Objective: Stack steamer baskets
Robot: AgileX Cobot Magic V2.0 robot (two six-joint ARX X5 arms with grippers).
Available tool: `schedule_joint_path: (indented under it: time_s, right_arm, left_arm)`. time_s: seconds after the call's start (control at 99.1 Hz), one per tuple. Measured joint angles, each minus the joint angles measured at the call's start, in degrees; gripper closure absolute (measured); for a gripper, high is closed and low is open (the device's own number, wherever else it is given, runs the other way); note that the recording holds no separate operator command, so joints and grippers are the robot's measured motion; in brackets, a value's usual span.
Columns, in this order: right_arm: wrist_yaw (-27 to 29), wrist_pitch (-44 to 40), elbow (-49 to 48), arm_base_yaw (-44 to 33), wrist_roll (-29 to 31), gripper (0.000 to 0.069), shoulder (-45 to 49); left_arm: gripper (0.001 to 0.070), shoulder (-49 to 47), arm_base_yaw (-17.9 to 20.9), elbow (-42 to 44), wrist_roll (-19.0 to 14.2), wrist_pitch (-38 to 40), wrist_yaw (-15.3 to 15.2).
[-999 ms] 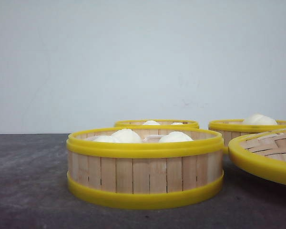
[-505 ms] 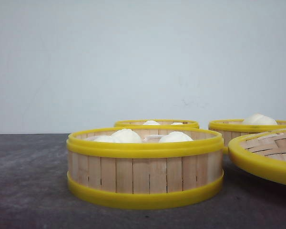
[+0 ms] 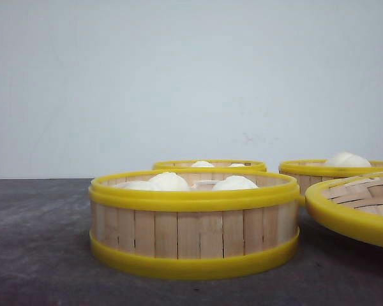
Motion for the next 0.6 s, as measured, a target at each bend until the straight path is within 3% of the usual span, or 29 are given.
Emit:
schedule_joint_path:
  time_s: [0.091,0.161,0.252,0.353,0.404,0.454,0.515,0.596]
  right_arm:
    - [0.0,-2.4,1.0,0.0,-1.6,0.0631,0.0]
    - [0.0,-3.0,1.0,0.0,-2.0,0.0581,0.0]
    - [0.0,-3.2,1.4,0.0,-2.4,0.0554,0.0]
    - [0.0,-3.5,1.6,0.0,-2.8,0.0546,0.0]
    - [0.0,-4.8,1.6,0.0,-2.9,0.0545,0.0]
    - [0.0,-6.6,1.6,0.0,-2.9,0.0544,0.0]
    - [0.0,-9.2,1.6,0.0,-3.0,0.0544,0.0]
    - [0.0,-10.0,1.6,0.0,-3.0,0.0544,0.0]
  left_arm:
    - [0.0341,12.1,-0.2,10.5,6.3,-1.5,-1.8]
    - [0.0271,22.1,-0.2,19.0,8.7,-1.7,-2.8]
    - [0.0216,34.7,-0.2,29.8,6.6,-1.7,-0.9]
    - [0.0275,45.7,-1.8,40.2,2.8,-6.0,5.5]
    - [0.0296,50.8,-4.2,46.0,2.9,-11.4,5.8]
    - [0.0306,55.9,-7.3,52.5,4.5,-18.5,2.7]
    - [0.0303,62.0,-11.0,60.5,8.2,-27.7,-4.0]
    - [0.0214,70.0,-15.1,71.3,13.9,-38.7,-12.2]
